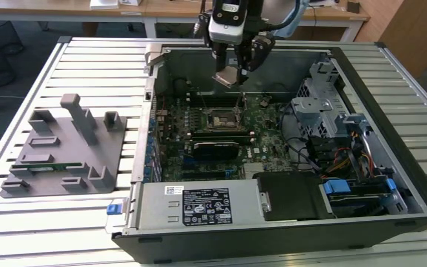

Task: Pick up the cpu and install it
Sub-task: 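Place the cpu into insertion slot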

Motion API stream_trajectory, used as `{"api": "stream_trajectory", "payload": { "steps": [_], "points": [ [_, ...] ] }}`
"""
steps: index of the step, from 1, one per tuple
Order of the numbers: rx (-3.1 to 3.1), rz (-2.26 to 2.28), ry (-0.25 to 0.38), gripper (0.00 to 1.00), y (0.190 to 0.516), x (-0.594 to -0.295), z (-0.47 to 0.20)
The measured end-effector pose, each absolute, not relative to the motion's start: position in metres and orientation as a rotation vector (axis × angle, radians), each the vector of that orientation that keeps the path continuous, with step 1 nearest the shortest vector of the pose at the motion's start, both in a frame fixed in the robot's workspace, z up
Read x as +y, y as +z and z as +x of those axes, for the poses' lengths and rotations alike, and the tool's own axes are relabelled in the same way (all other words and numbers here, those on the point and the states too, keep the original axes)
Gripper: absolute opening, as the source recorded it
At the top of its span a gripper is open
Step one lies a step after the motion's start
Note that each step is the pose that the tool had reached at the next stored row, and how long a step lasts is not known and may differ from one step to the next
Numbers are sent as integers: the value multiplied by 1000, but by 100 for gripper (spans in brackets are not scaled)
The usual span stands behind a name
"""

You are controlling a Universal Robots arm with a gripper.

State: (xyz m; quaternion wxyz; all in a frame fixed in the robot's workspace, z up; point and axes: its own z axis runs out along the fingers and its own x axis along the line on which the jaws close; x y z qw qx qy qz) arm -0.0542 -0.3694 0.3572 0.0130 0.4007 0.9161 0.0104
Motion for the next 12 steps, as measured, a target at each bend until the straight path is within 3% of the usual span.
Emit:
{"api": "stream_trajectory", "payload": {
  "steps": [12],
  "points": [
    [2746,1468,29,54,355,-368,-54]
  ]
}}
